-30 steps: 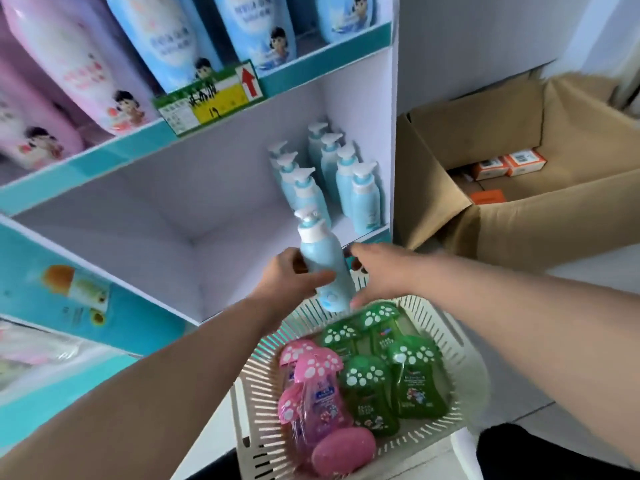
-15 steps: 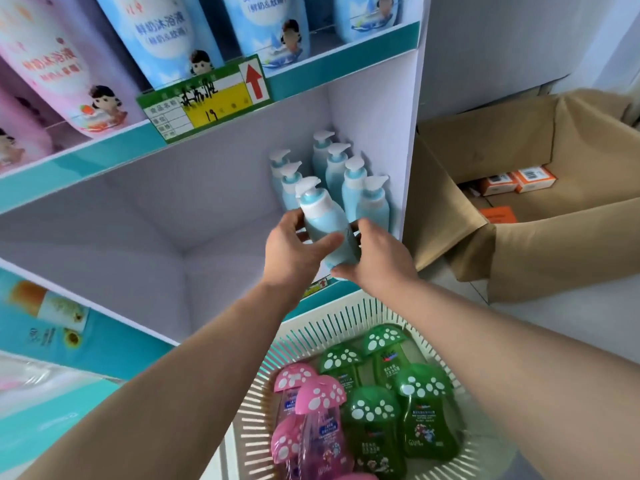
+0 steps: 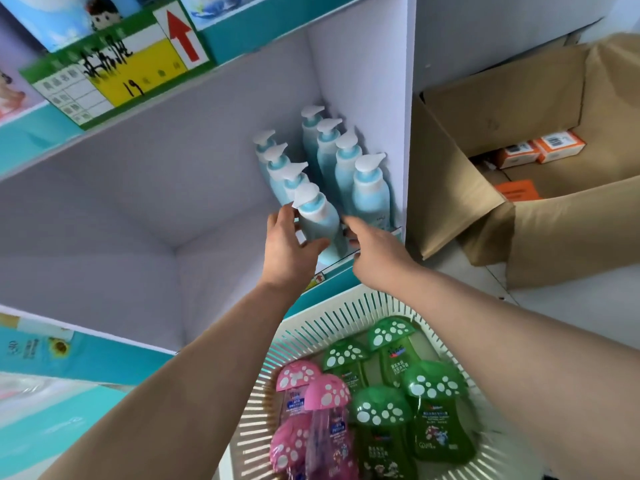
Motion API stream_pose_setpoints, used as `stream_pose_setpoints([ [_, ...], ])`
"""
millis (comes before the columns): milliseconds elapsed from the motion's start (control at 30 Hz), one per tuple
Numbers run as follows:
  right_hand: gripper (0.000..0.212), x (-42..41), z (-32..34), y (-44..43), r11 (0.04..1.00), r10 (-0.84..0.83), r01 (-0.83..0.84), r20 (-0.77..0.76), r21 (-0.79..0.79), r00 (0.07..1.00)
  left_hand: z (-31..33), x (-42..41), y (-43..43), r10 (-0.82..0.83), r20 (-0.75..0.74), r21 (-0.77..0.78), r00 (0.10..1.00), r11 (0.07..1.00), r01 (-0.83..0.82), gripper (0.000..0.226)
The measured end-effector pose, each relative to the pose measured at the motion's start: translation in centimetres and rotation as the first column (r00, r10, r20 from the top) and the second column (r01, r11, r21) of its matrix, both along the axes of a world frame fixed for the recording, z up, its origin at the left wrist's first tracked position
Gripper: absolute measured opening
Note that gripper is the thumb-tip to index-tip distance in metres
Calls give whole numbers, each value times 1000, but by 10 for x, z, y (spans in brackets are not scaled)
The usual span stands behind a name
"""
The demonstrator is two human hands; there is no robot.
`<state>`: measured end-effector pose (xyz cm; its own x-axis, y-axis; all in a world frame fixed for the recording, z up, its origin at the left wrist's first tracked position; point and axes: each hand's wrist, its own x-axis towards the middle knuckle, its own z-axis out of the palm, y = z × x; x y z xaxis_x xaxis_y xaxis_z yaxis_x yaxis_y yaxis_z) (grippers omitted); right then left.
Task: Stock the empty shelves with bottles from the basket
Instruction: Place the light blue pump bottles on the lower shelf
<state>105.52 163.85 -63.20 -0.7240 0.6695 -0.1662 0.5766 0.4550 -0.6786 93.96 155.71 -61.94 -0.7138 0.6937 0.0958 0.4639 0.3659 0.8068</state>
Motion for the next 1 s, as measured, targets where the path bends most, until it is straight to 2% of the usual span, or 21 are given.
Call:
stream_pose_setpoints([
  [167,64,-13,-5,5,986,-66,48,-105,-163,992,-8,-1,2,47,30,40,998,998,-48,61],
  [433,45,-19,-4,10,988,-87,68,-129,-141,988,-6,4,9,116,-6,76,993,990,-116,60],
  [567,61,-24,2,2,992,-97,83,-163,-93,982,-1,9,7,184,-1,47,983,982,-184,63],
  [700,60,-24,6,1,989,-145,141,-172,-37,974,8,-5,3,32,28,-65,999,997,-30,62],
  [800,60,-22,7,5,996,-85,84,-125,-11,989,14,-16,-4,-96,106,-106,990,989,108,63],
  [933,62,-22,7,8,995,-13,0,-140,-97,990,14,-11,-7,-93,165,-28,982,995,99,57],
  [1000,65,-22,10,12,999,-1,-6,-146,-49,989,13,-7,-4,-54,153,6,987,999,54,56],
])
